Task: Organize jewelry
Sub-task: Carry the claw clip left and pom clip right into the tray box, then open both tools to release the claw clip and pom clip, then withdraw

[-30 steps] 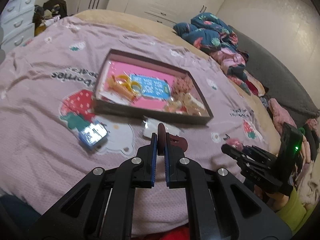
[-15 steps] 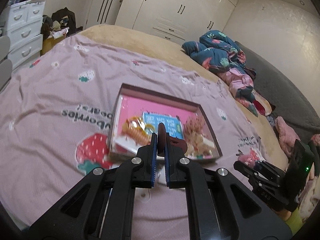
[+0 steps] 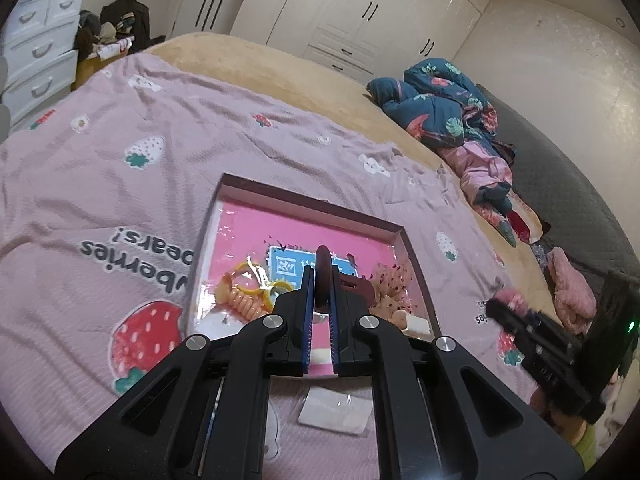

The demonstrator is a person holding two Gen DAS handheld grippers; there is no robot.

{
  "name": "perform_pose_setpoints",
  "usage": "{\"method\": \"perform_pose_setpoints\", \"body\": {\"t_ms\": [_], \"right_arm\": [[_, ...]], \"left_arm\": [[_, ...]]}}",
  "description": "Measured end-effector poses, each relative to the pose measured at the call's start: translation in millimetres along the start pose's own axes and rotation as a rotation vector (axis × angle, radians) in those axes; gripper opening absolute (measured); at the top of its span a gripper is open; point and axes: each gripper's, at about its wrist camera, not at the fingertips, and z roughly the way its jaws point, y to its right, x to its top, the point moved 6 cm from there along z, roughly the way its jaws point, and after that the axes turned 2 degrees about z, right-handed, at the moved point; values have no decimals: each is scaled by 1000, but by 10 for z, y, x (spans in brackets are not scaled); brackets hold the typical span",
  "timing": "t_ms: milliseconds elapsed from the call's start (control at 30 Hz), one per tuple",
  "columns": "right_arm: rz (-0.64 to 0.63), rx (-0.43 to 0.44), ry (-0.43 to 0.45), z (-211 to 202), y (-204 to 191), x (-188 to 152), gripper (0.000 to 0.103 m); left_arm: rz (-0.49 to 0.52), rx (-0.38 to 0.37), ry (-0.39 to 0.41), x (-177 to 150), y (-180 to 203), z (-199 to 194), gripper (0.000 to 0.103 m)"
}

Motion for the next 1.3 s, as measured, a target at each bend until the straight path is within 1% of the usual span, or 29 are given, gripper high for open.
{"method": "perform_pose_setpoints", "body": {"t_ms": [167,300,533,633,733,900,967,1000,1033,1067,1133,1233,1267,1300], "right_arm": [[24,-26,-4,179,154,146,28],[42,-20,-40,394,209,152,28],[82,-1,-138,833,239,-31,28],[106,7,-178,996,254,-140,28],[117,9,-221,1116,245,-240,28],[123,0,-264,1225,259,-360,30],[117,1,-267,1214,253,-385,33],[115,-1,-265,1192,257,-393,40],[115,1,-259,1154,260,-397,44],[118,3,-253,1125,262,-399,46],[128,4,-240,1037,278,-401,54],[136,0,-206,849,301,-412,58],[138,-3,-195,785,302,-417,59],[141,-7,-183,725,304,-421,63]], "left_arm": [[10,1,-39,-58,1,213,1],[10,-2,-82,-126,-23,402,1],[-6,-20,-137,-249,-82,623,1],[-15,-9,-155,-291,-128,696,1],[-27,-8,-165,-327,-176,730,1],[-26,4,-172,-359,-212,746,1],[-30,7,-177,-374,-221,754,1],[-31,8,-179,-384,-230,756,1],[-32,8,-181,-394,-243,749,1],[-34,8,-183,-400,-250,748,1],[-36,6,-187,-416,-256,735,2],[-34,9,-186,-429,-266,704,2],[-33,15,-182,-430,-268,687,4],[-31,19,-180,-436,-270,672,11]]}}
